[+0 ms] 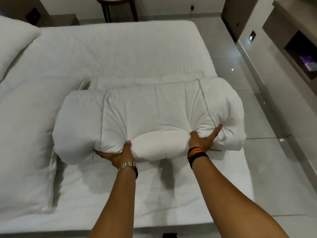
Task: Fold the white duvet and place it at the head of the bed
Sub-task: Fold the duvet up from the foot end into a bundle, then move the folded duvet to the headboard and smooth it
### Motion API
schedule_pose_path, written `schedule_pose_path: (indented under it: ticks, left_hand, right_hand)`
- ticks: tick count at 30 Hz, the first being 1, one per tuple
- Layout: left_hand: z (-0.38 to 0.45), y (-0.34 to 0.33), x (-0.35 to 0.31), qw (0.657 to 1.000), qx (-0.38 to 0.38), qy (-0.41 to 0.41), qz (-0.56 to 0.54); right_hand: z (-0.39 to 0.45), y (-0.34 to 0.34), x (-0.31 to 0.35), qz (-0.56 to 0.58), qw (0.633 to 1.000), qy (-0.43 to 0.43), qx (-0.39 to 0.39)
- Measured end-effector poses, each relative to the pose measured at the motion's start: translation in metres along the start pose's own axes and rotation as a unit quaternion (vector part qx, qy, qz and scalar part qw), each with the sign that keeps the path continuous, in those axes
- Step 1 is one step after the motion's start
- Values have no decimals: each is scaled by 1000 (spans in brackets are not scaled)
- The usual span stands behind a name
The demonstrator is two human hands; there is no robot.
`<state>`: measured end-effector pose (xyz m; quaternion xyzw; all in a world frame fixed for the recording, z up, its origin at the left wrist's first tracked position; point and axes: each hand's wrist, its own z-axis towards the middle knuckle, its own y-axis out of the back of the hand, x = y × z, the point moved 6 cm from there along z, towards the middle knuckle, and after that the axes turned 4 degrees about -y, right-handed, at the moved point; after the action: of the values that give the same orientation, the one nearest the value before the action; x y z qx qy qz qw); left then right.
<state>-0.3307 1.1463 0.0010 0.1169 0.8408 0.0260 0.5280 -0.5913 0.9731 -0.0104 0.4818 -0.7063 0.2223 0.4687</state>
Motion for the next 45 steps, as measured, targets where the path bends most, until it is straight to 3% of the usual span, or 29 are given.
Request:
schedule_pose_path:
  ticks: [4, 8, 11, 13, 15, 18, 20, 21, 24, 26, 31, 34, 36, 38, 40, 45]
  left_hand:
    - [-47, 58, -25, 999, 33, -21, -15]
    - [-95, 130, -57, 990, 89, -112, -4]
    - [-109, 158, -76, 975, 139, -162, 67]
    - [-110, 160, -82, 941, 169, -214, 202]
    - [-100, 150, -72, 858, 183, -270, 396]
    - [-74, 143, -47, 717, 138, -323, 602]
    - [-57, 140, -35, 659, 114, -367, 646]
    - [-46, 135, -30, 649, 106, -393, 642]
    - [-16, 107, -22, 638, 110, -456, 611]
    - [6, 78, -18, 630, 117, -465, 611]
    - [80, 0, 5, 621, 130, -411, 655]
    - [99, -13, 7, 612, 159, -361, 686]
    - [91, -13, -9, 635, 159, -353, 669]
    - [74, -14, -31, 686, 121, -388, 604]
    - [58, -27, -41, 710, 111, -404, 566]
    - [62, -45, -22, 670, 153, -322, 651]
  right_hand:
    - [-55, 54, 26, 0, 999, 35, 6]
    - [-122, 124, 55, -23, 994, 108, -4]
    - [-146, 150, 83, -83, 984, 151, 51]
    - [-148, 152, 91, -226, 958, 150, 98]
    - [-142, 149, 85, -419, 881, 182, 122]
    - [-126, 140, 63, -608, 709, 353, 45]
    - [-120, 126, 49, -635, 628, 448, 47]
    - [-114, 117, 46, -632, 600, 487, 57]
    - [-87, 80, 43, -635, 538, 545, 104]
    - [-54, 53, 35, -661, 524, 521, 128]
    - [41, -32, -2, -694, 546, 432, 182]
    - [55, -53, -6, -707, 547, 397, 208]
    - [47, -50, 11, -700, 553, 399, 211]
    - [26, -55, 35, -662, 567, 445, 206]
    - [8, -69, 46, -632, 555, 491, 228]
    - [12, -89, 9, -683, 518, 443, 262]
